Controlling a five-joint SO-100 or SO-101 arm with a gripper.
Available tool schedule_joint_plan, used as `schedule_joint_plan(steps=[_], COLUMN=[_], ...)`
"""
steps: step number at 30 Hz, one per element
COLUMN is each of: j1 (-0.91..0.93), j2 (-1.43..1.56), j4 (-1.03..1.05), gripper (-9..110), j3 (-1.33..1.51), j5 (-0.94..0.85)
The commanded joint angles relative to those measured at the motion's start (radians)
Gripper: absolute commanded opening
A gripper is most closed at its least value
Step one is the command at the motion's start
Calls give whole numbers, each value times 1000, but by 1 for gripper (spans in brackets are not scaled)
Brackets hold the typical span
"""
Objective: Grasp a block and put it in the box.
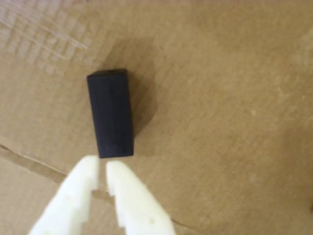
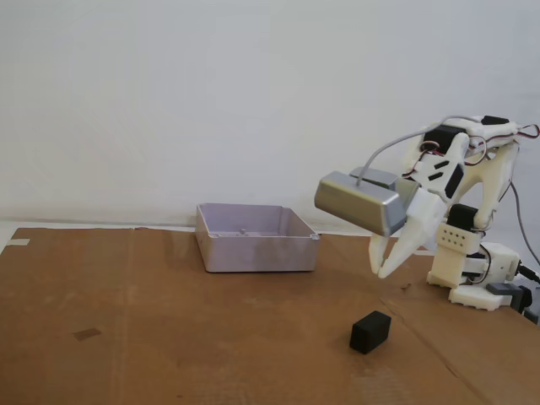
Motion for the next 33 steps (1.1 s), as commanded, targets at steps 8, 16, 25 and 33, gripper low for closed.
schedule_joint_plan(steps=[8, 16, 25, 33], j1=[-2, 5, 6, 26], j2=[25, 31, 20, 20], j4=[-54, -54, -49, -52], gripper=[0, 0, 1, 8], j3=[-121, -109, -110, -110], j5=[-6, -69, -130, -153])
